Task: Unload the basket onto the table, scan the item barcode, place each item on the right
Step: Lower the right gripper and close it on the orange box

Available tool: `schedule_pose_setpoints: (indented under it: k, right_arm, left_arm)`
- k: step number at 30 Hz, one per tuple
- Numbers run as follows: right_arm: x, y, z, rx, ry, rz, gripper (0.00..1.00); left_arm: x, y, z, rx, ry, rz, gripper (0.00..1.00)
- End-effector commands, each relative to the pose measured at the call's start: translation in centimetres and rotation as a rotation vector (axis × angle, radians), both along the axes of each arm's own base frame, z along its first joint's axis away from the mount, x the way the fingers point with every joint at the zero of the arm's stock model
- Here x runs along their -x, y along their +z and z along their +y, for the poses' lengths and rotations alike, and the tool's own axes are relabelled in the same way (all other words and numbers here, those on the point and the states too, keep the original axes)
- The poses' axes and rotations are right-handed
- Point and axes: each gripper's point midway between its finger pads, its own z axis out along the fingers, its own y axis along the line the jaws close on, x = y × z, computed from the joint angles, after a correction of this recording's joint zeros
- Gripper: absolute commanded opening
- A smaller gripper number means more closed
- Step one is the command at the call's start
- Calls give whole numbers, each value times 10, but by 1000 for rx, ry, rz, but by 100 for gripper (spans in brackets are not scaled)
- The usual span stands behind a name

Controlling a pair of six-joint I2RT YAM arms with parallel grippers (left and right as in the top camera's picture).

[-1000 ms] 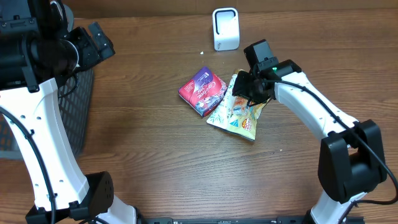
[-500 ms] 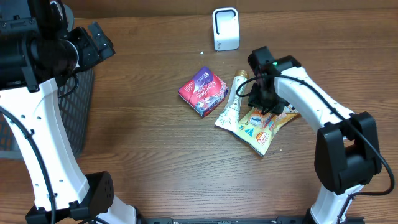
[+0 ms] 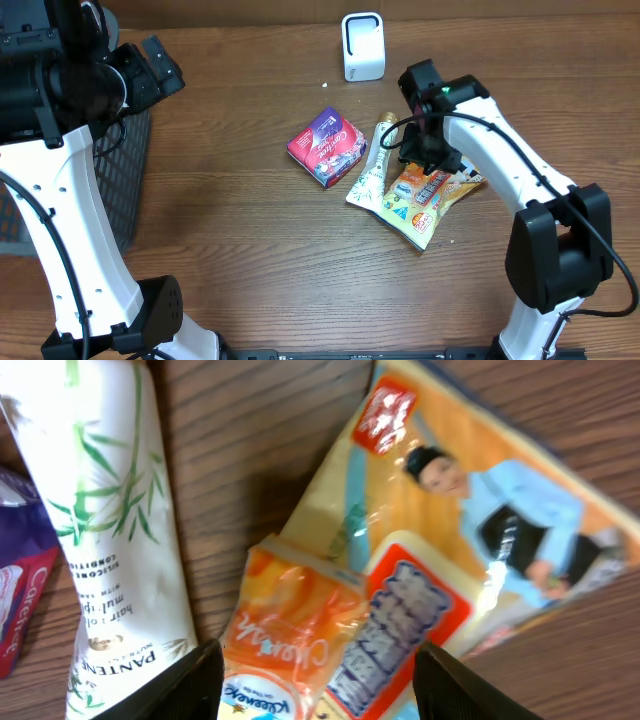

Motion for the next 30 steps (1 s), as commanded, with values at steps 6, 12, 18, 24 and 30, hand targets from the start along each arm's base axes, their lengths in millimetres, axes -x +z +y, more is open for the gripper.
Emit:
schedule_pose_setpoints:
  k: [6,12,18,24,30]
  right_arm:
    - [-1,-17,39,-46,32,-48,61]
    - [-8,-30,42,-38,-24,-65,61]
    - [2,-47,18,101,-72,-14,61]
    - [10,-59,11,146,-69,35,61]
    - [9,-61,7,161,-71,36,31]
  left_arm:
    - [0,-1,1,-3,5,2,100]
    - [0,-1,1,-3,5,2,100]
    - [0,-1,1,-3,5,2,100]
    - [0,-1,1,-3,5,2,100]
    - [0,-1,1,-3,5,2,100]
